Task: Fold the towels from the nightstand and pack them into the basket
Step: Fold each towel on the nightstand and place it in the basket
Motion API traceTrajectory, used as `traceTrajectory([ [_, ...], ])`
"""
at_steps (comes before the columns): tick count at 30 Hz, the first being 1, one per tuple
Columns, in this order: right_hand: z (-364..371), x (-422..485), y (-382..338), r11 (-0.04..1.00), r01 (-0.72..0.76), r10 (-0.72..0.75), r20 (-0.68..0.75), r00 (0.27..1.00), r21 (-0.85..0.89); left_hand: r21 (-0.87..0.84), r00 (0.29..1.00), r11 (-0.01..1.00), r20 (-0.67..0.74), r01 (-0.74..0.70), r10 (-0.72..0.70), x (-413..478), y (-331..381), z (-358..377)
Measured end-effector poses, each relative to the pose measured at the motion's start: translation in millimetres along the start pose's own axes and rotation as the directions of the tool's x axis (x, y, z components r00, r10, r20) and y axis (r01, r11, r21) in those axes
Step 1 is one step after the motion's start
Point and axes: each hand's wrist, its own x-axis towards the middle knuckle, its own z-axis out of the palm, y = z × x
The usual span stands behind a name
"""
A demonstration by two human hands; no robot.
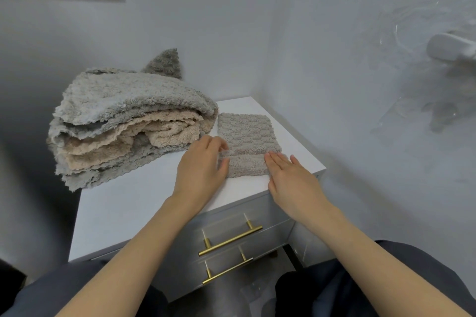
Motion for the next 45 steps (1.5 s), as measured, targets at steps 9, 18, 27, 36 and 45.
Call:
traceTrajectory([
  [9, 1, 13, 19, 0.997, 0.035, -0.031, -0.061, 0.998, 0.075, -0.049, 0.943, 0.998, 0.327, -0.044, 0.058, -5, -21, -6],
  [18, -8, 11, 23, 0.886, -0.018, 0.095, -0.143, 0.985, 0.463, -0.257, 0.952, 0.953, 0.297, 0.161, -0.08, 1, -16, -7],
  [27, -16, 17, 26, 0.595, -0.223, 0.371, -0.017, 0.929, 0.772, -0.414, 0.9, 0.816, 0.342, 0.404, -0.271, 5, -16, -6],
  [36, -5, 27, 22, 0.653, -0.383, 0.512, -0.007, 0.859, 0.653, -0.243, 0.879, 0.855, 0.272, 0.458, -0.393, 16, -14, 7],
  [45, -8, 21, -19, 0.971, 0.078, 0.027, -0.431, 0.902, 0.224, -0.195, 0.882, 0.871, 0.249, 0.451, -0.401, 18, -12, 9],
])
